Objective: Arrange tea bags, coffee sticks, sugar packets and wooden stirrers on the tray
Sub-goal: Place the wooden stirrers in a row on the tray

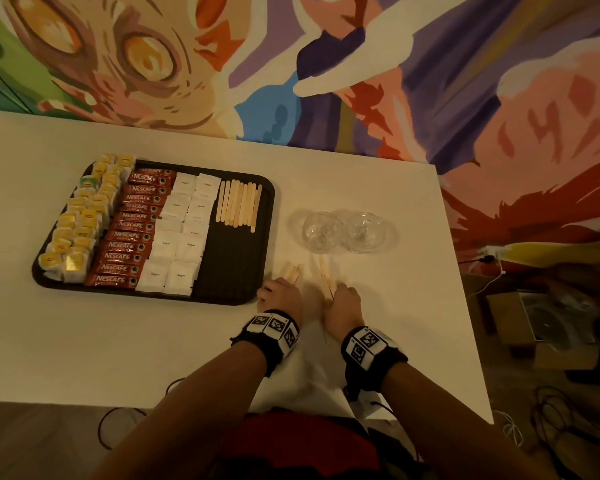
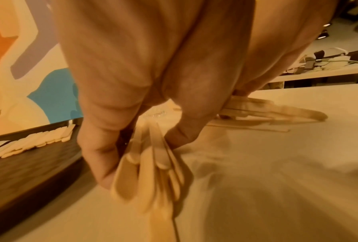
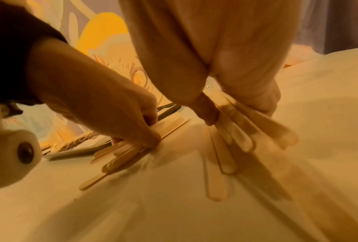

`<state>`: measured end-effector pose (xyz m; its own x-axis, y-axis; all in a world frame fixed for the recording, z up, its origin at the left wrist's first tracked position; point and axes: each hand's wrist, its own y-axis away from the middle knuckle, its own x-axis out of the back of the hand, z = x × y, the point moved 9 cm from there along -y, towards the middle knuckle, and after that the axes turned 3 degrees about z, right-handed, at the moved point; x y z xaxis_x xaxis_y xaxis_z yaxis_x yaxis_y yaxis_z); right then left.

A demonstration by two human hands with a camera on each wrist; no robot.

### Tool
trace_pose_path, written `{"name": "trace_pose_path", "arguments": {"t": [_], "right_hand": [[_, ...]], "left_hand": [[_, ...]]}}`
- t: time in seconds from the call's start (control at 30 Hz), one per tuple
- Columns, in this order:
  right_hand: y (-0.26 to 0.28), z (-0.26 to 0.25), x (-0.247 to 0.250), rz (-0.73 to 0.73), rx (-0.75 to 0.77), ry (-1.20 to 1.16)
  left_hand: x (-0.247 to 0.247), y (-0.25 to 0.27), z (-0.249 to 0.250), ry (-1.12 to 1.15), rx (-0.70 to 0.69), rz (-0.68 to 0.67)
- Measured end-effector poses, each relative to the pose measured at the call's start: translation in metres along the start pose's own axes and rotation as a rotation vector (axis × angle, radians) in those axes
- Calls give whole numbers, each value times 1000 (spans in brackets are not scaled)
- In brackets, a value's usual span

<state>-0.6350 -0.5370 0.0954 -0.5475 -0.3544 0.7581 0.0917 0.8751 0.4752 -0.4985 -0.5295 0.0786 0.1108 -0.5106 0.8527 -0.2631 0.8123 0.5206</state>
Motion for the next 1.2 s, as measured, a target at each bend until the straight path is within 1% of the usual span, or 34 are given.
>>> {"name": "trace_pose_path", "arguments": {"t": [0.1,0.2,0.37,0.47,0.6,0.7,0.9,1.0,1.1,1.2], "right_hand": [[1,-2,2,4,42,-11],[3,-1,4,7,49,-19],[5,-4,5,2,128,47],[7,-2,4,-23,155,144],[8,-1,-3,-92,158,218],[6,-2,-6,-98,133,221],[2,-3,-4,-96,85,150],[-1,-6,-4,-106,78,178],[-4,-11,-6,-127,100,203],[-4,-16,-9,-142,160,251]], "left_hand": [[2,5,-3,83,34,42],[1,5,-2,109,37,64],[-1,6,-4,133,48,75],[-2,7,-4,139,55,81],[-3,8,-5,152,58,42],[-2,11,-4,167,42,18],[7,7,-5,275,-41,-60],[13,4,-8,337,-103,-59],[22,8,-12,335,-140,-55],[25,13,-19,444,-107,-106]]}}
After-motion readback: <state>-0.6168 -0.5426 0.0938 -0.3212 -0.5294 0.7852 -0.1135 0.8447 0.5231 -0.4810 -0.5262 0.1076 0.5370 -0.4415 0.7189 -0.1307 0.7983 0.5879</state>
